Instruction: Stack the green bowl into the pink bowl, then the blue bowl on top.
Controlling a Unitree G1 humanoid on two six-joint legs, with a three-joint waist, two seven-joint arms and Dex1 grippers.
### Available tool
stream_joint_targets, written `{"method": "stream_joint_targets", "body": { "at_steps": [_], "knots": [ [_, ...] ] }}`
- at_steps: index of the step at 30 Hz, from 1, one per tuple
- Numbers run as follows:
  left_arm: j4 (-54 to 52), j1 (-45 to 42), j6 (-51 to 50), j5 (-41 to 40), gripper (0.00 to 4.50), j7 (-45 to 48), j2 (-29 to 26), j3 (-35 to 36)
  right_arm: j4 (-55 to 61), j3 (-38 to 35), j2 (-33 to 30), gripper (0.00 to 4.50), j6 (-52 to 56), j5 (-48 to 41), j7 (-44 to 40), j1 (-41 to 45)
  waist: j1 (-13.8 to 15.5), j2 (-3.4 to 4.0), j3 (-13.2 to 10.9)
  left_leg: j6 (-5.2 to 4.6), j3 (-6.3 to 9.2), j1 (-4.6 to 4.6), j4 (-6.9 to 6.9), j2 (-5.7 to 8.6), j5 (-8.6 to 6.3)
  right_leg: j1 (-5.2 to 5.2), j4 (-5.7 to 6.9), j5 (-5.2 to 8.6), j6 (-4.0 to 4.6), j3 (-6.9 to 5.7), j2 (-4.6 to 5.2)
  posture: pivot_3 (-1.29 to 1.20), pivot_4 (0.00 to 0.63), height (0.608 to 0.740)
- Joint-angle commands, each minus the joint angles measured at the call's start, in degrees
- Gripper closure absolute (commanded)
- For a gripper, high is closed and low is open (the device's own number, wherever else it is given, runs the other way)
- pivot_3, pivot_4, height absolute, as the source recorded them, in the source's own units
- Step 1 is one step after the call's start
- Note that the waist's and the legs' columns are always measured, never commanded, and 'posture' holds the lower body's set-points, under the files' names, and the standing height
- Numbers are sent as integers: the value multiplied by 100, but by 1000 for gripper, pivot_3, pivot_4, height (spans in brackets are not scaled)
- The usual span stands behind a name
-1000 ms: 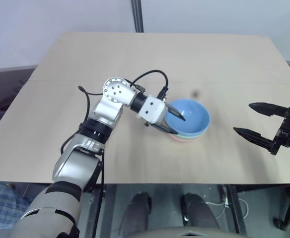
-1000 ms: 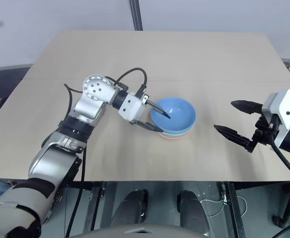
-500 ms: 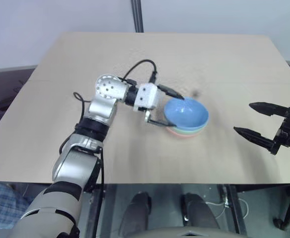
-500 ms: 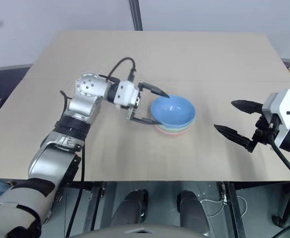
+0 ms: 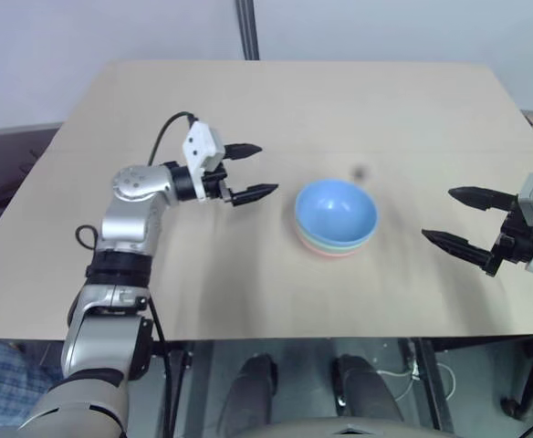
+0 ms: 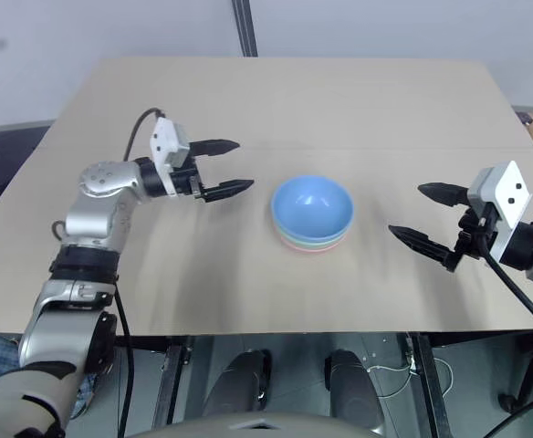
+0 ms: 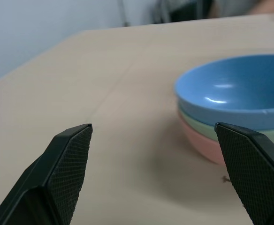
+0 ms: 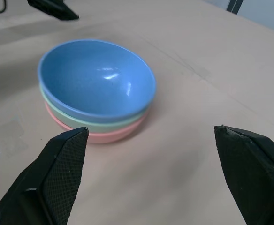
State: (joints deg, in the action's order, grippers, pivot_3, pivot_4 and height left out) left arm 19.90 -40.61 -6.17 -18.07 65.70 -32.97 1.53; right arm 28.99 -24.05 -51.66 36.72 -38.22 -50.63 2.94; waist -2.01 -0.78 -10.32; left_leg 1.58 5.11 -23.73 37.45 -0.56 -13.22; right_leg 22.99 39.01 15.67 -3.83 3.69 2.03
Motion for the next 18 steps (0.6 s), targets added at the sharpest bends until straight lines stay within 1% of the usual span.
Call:
{"method": "stream_joint_targets", "body": {
  "at_steps": [1,5,10,18],
  "knots": [
    [-908,530,-625,-198,89,-701,-216,521,-74,86,-79,0,-182,88,-11,230,-32,1,1,0,0,0,1,0,0,-1,0,0,0,1,0,0,150,740],
    [-1757,1328,-1091,-280,89,-1369,-337,980,-343,269,-31,0,-289,323,81,355,-38,1,1,0,-4,4,-3,-4,0,1,1,0,0,6,0,0,150,740],
    [-2588,2047,-1613,-492,89,-1975,-334,1426,-828,497,257,0,-467,813,593,525,15,-3,2,0,-2,3,0,-1,0,-3,1,-1,0,3,3,0,150,740],
    [-3265,2620,-1996,-609,89,-2789,-73,1617,-882,778,1062,0,-567,1108,1328,580,-4,-5,4,0,-4,7,-2,-2,0,-5,0,-1,0,5,3,0,150,740]
  ]
}}
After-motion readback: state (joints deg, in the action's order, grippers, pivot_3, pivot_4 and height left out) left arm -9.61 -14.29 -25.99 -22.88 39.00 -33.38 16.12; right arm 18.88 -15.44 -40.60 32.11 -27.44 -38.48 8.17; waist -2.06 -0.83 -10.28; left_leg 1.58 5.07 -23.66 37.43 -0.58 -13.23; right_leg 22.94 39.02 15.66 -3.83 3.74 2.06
